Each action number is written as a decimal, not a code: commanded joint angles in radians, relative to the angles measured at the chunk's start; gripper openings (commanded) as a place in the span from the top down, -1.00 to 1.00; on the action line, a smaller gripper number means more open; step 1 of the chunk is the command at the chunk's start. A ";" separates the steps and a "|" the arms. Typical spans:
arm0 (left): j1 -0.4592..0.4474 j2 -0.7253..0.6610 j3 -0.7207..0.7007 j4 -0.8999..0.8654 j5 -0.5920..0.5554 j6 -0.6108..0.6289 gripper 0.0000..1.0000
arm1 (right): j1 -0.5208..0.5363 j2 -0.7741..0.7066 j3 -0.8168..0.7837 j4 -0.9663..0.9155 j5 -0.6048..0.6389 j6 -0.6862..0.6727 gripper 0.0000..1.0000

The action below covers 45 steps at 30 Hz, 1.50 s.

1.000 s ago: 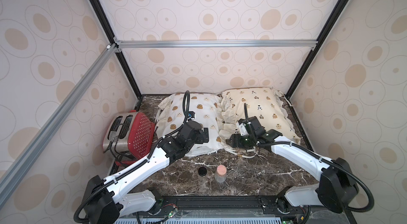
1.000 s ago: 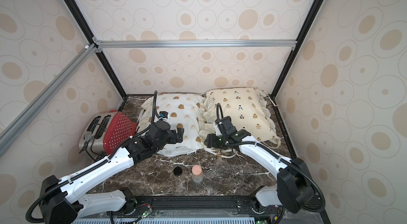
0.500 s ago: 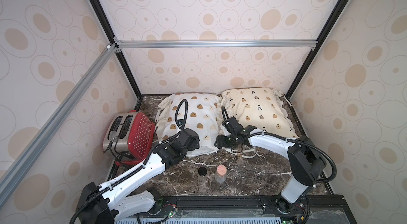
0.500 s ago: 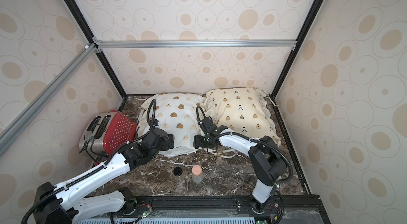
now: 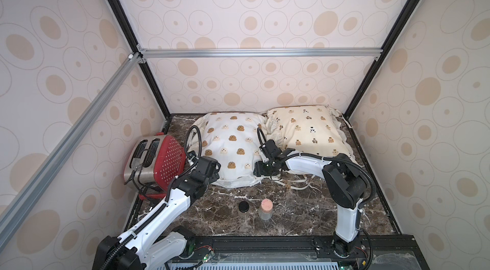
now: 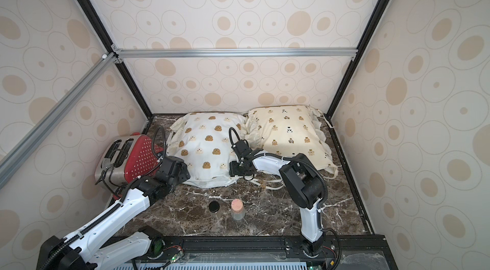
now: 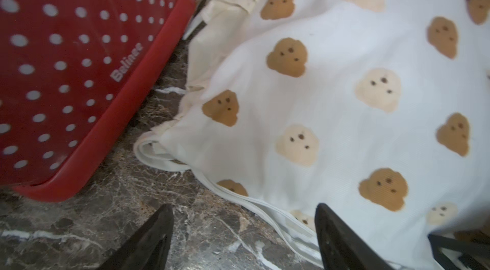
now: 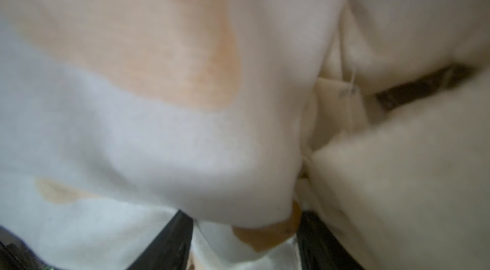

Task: Zip up pillowcases
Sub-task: Adjust the pillowcase at the center of the board.

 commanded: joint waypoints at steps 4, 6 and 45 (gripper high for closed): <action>0.111 -0.006 -0.029 0.028 0.064 -0.047 -0.53 | -0.064 0.076 0.071 -0.013 0.031 -0.034 -0.28; 0.142 0.022 -0.023 0.033 0.073 -0.046 -0.49 | -0.082 0.084 0.095 -0.026 0.032 -0.050 -0.28; 0.213 0.290 -0.062 0.297 0.145 -0.056 0.84 | -0.161 -0.045 -0.076 -0.018 -0.094 0.166 -0.32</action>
